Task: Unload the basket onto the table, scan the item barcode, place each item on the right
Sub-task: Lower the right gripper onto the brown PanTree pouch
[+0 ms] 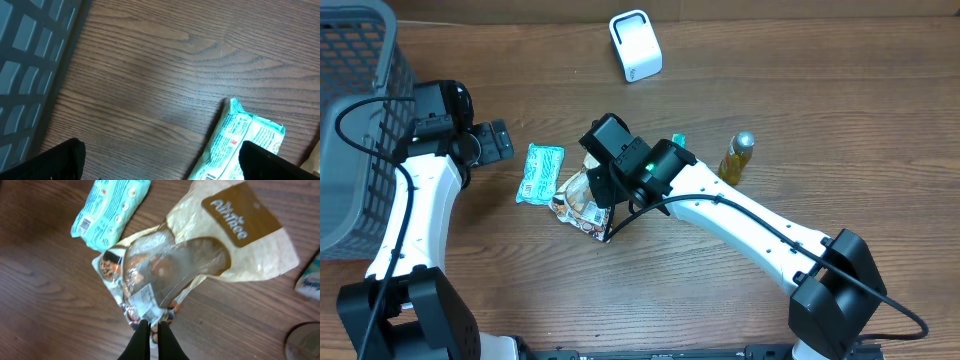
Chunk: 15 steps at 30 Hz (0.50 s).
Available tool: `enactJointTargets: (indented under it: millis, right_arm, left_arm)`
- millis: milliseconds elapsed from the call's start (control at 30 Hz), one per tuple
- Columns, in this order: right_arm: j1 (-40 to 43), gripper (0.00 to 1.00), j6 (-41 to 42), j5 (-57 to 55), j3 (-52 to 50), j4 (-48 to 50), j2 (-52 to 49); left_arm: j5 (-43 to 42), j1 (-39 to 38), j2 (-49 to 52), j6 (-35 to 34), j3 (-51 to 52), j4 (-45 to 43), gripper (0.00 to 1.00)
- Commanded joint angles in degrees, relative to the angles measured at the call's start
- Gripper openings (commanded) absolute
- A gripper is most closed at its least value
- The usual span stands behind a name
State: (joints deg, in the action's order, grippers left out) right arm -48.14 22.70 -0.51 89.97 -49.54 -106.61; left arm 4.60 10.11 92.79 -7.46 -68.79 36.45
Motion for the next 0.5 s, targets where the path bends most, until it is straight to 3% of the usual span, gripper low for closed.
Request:
enactJointTargets:
  millis: [0, 467]
  right_arm:
    - [-0.1, 0.04, 0.0, -2.0, -0.1, 0.7, -0.3]
    - [0.0, 0.04, 0.0, -6.1, -0.1, 1.3, -0.5]
  left_arm:
    - [0.3, -0.4, -0.9, 0.7, -1.3, 0.0, 1.0]
    - [0.3, -0.4, -0.9, 0.7, -1.3, 0.0, 0.99]
